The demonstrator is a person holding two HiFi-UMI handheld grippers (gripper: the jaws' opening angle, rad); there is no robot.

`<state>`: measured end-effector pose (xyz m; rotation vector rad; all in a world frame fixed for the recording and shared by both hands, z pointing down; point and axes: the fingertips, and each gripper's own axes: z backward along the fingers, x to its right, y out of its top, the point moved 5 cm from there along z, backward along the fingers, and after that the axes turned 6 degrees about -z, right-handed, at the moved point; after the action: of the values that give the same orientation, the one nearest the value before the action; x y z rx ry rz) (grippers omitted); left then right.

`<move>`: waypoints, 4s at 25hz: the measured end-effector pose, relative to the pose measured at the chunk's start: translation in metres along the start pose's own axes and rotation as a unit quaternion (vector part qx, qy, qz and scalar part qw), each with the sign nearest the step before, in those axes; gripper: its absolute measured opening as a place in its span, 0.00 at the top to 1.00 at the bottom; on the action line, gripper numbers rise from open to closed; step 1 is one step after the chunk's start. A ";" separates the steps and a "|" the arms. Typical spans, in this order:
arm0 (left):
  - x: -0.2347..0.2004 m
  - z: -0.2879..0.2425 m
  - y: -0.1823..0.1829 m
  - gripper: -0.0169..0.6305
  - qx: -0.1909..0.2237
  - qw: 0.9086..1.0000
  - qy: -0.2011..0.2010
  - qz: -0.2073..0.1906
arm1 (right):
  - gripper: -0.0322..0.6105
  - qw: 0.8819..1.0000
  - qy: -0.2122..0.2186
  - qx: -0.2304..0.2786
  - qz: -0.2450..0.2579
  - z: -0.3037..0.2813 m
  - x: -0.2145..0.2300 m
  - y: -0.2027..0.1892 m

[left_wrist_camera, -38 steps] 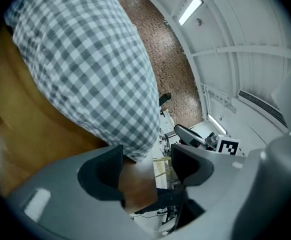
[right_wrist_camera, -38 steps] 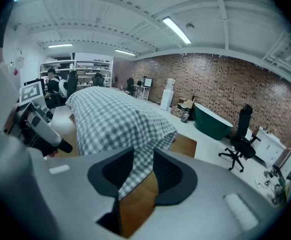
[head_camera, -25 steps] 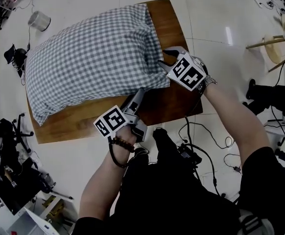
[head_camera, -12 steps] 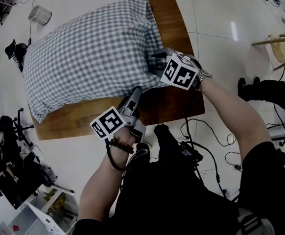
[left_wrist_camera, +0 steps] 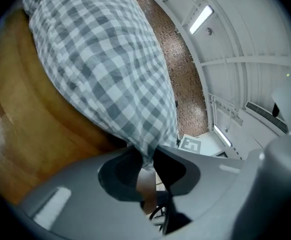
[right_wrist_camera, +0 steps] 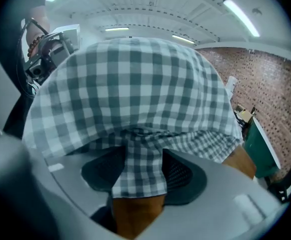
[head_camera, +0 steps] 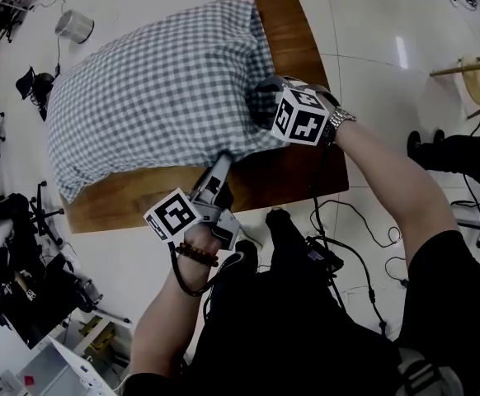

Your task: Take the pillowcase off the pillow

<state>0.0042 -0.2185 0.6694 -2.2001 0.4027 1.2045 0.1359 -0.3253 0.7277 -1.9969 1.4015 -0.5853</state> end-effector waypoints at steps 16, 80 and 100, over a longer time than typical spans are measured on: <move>0.028 -0.014 0.004 0.86 -0.006 0.991 -0.117 -0.072 | 0.44 0.965 0.147 0.156 -0.151 0.024 -0.015 0.049; -0.033 0.264 0.092 0.97 0.227 0.971 -0.064 -0.030 | 0.94 0.928 -0.187 0.119 -0.301 0.160 -0.113 0.053; -0.007 0.291 0.031 0.68 0.031 0.992 -0.083 -0.093 | 0.71 0.945 -0.169 -0.021 -0.280 0.152 -0.214 0.043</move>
<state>-0.2073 -0.0601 0.5439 -2.0170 0.1606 1.2446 0.1362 -0.0989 0.5889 -2.4020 0.6393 -0.4166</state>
